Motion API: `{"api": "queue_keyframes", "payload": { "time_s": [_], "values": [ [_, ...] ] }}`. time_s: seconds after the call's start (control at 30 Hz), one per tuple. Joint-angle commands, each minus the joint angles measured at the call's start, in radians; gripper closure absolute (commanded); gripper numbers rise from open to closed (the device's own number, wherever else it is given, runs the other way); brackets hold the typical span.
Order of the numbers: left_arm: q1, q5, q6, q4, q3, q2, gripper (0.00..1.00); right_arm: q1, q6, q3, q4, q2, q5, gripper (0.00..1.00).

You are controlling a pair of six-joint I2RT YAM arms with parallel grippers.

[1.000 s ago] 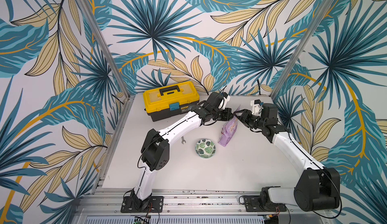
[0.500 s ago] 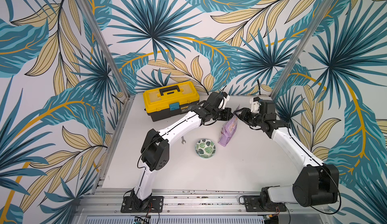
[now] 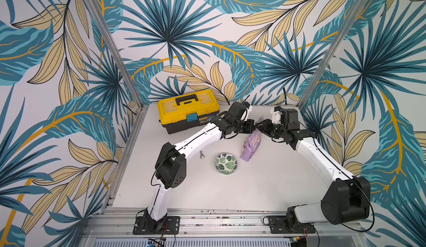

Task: Pour the oats into the breakfast bowl
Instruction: Open the oats bag at the center of the board.

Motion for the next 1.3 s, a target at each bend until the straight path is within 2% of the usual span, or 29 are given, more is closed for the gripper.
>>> {"api": "queue_keyframes", "payload": {
  "time_s": [0.0, 0.03, 0.07, 0.27, 0.33, 0.4, 0.53, 0.7, 0.83, 1.0, 1.17, 1.27],
  "values": [
    [-0.022, 0.002, 0.028, -0.019, -0.015, -0.025, 1.00, 0.017, -0.004, -0.010, -0.074, 0.013, -0.005, 0.96],
    [-0.022, -0.004, 0.033, -0.020, -0.016, -0.025, 1.00, 0.019, -0.007, -0.007, -0.082, 0.005, 0.011, 1.00],
    [-0.022, -0.008, 0.036, -0.020, -0.016, -0.024, 1.00, 0.021, -0.012, -0.004, -0.090, -0.003, 0.024, 1.00],
    [-0.022, 0.009, 0.038, -0.020, -0.005, 0.000, 0.76, 0.026, -0.020, 0.001, -0.113, -0.034, 0.042, 1.00],
    [-0.024, 0.019, 0.036, -0.023, 0.005, 0.013, 0.74, 0.028, -0.020, 0.001, -0.111, -0.038, 0.047, 1.00],
    [-0.024, 0.021, 0.036, -0.030, 0.014, 0.024, 0.75, 0.032, -0.019, 0.002, -0.109, -0.040, 0.047, 1.00],
    [-0.023, 0.014, 0.037, -0.037, 0.018, 0.033, 0.85, 0.037, -0.032, 0.012, -0.126, -0.043, 0.066, 1.00],
    [-0.023, -0.002, 0.028, -0.029, 0.016, 0.033, 0.89, 0.040, -0.050, 0.017, -0.148, -0.046, 0.078, 1.00],
    [-0.024, -0.013, 0.010, -0.012, 0.014, 0.034, 0.89, 0.045, -0.070, 0.016, -0.163, -0.048, 0.083, 1.00],
    [-0.023, -0.041, -0.011, 0.007, 0.009, 0.031, 0.81, 0.046, -0.082, 0.014, -0.168, -0.051, 0.093, 1.00],
    [-0.024, -0.057, -0.017, 0.017, 0.012, 0.033, 0.81, 0.046, -0.087, 0.014, -0.165, -0.054, 0.092, 1.00],
    [-0.024, -0.066, -0.016, 0.014, 0.012, 0.035, 0.85, 0.046, -0.086, 0.015, -0.156, -0.058, 0.082, 1.00]
  ]
}}
